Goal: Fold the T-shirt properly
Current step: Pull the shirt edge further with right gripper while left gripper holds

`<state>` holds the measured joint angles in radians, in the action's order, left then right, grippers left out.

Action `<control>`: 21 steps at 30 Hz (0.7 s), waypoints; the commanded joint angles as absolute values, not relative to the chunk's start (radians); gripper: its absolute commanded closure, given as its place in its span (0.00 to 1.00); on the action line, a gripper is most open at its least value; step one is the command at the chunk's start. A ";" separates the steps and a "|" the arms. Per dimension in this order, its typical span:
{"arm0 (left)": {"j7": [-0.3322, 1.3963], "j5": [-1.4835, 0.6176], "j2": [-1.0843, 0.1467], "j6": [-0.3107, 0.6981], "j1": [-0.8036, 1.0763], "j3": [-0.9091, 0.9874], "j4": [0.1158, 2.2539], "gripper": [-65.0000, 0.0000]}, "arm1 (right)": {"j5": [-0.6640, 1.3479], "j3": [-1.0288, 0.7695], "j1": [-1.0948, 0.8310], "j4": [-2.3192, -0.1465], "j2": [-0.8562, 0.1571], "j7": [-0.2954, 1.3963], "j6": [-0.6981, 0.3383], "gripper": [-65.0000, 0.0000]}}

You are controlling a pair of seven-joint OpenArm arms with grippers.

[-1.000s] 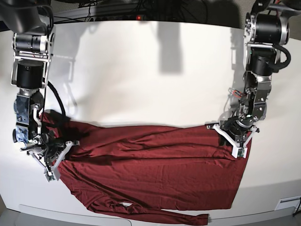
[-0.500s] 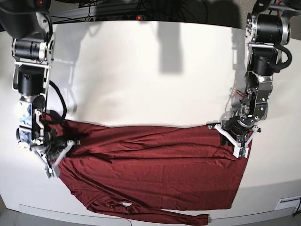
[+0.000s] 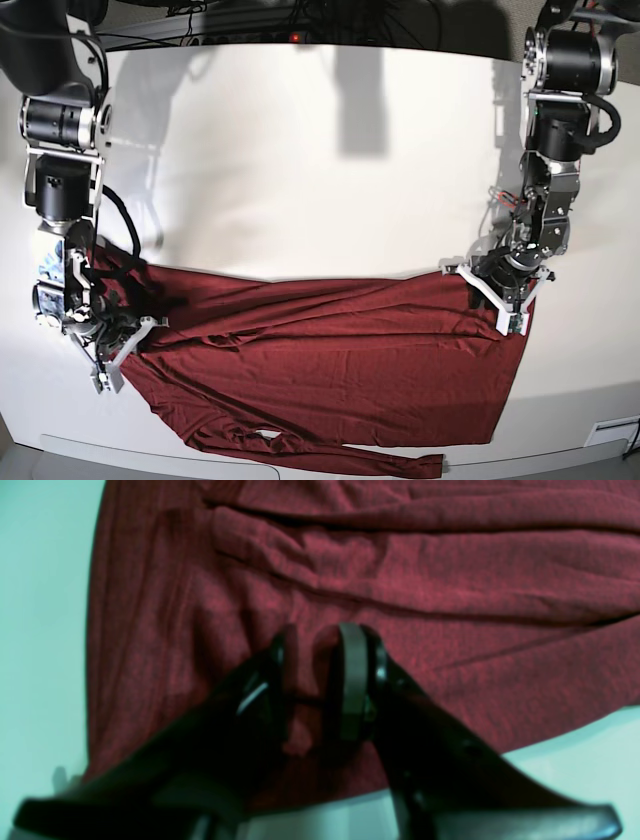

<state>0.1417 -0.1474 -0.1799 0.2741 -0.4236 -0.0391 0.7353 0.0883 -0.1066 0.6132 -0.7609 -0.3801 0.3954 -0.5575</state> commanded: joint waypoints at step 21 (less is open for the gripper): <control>0.134 -0.147 -0.187 0.278 -0.449 -0.036 0.751 0.79 | 0.301 -0.111 0.645 -0.808 -0.452 0.566 -0.662 0.81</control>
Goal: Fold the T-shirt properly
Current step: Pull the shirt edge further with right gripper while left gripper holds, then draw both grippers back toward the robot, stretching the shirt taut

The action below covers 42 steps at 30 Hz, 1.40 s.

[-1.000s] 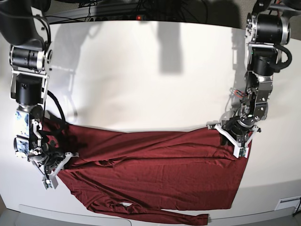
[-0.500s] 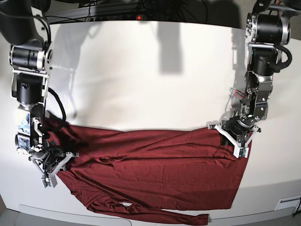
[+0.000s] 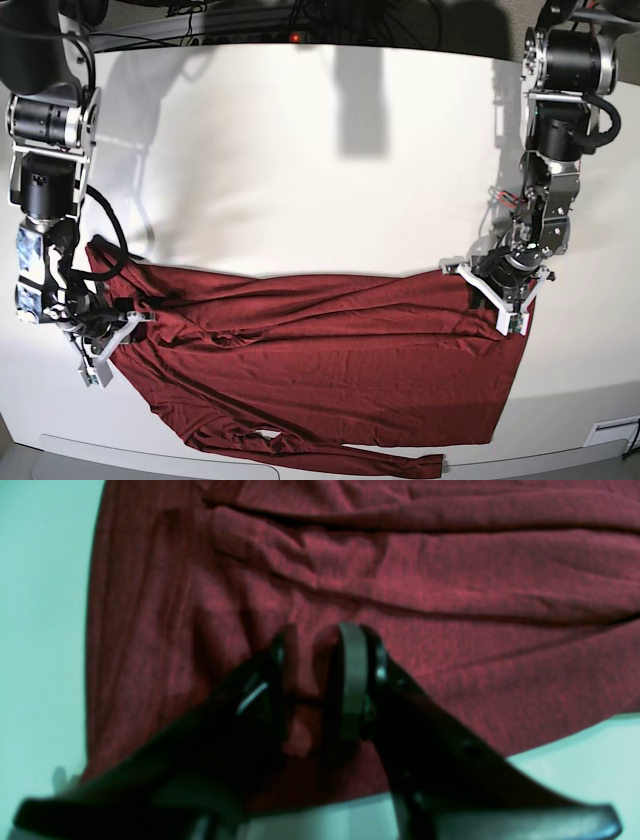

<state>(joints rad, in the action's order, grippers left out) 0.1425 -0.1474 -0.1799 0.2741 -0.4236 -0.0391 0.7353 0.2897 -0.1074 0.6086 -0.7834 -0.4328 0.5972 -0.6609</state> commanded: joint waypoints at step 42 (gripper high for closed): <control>0.330 -0.326 -0.354 0.341 -0.172 -0.036 1.132 0.78 | 0.266 -0.111 0.309 -0.947 -0.522 0.685 -0.580 0.81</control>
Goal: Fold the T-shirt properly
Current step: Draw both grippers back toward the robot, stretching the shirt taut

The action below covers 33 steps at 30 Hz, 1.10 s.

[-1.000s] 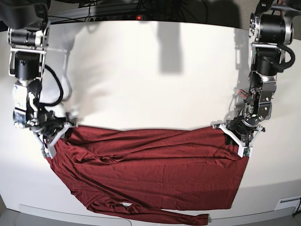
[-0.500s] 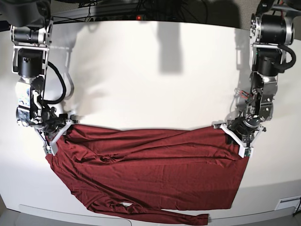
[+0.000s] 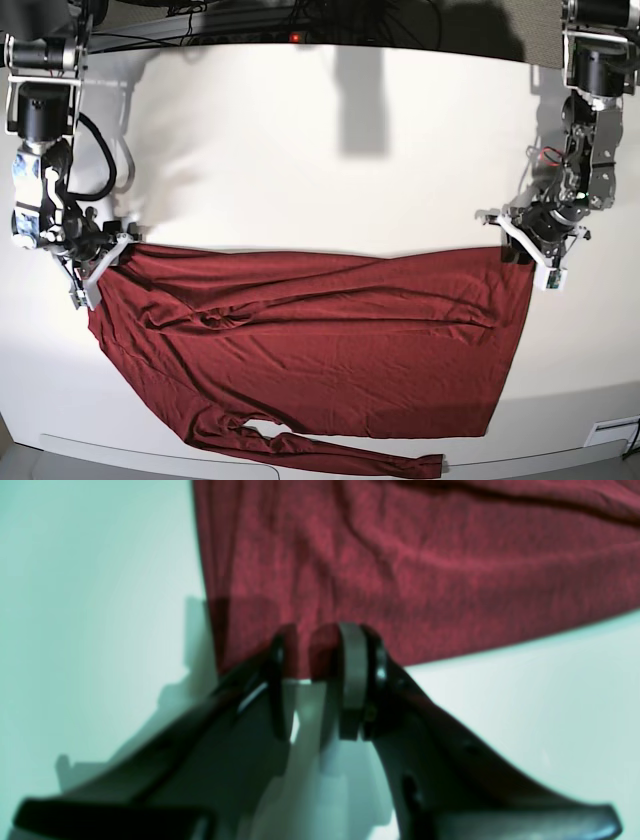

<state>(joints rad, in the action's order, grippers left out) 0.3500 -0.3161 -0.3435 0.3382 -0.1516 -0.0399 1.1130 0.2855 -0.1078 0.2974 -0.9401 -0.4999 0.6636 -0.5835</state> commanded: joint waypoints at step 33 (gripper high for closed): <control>0.382 -0.323 -0.374 0.330 0.016 -0.032 1.330 0.78 | 0.327 -0.120 0.049 -1.193 -0.562 0.722 -0.572 0.81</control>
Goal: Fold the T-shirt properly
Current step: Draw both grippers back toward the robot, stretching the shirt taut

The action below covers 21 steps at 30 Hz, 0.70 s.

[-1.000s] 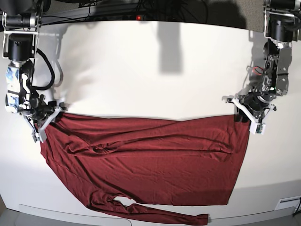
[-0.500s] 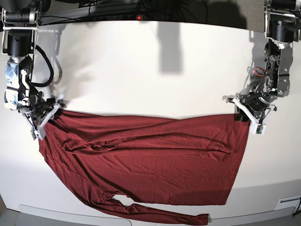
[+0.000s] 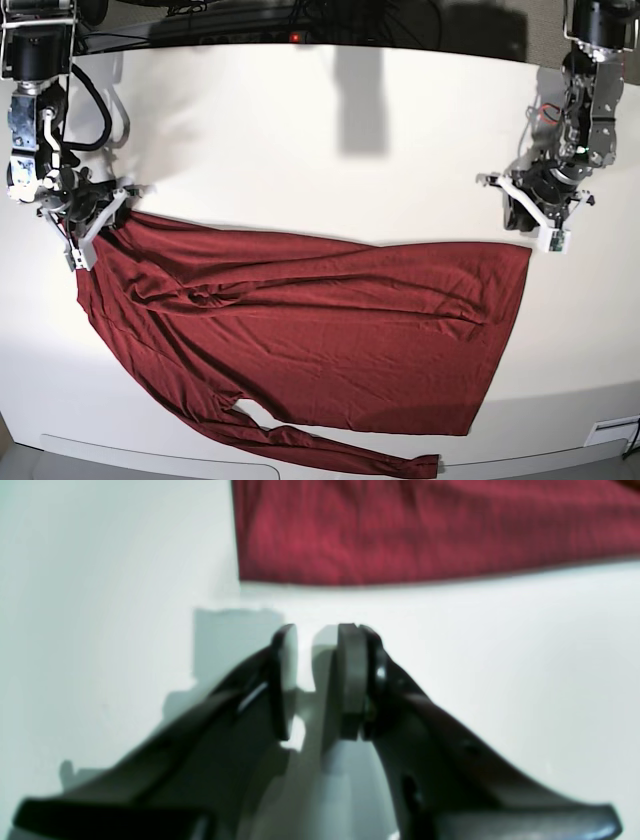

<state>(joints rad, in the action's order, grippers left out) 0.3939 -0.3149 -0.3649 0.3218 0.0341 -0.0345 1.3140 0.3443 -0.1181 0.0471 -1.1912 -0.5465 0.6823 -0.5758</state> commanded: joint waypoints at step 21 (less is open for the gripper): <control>0.400 -0.153 -0.178 0.273 -0.260 -0.034 1.115 0.78 | 0.401 -0.120 0.055 -1.193 -0.540 0.722 -0.566 0.81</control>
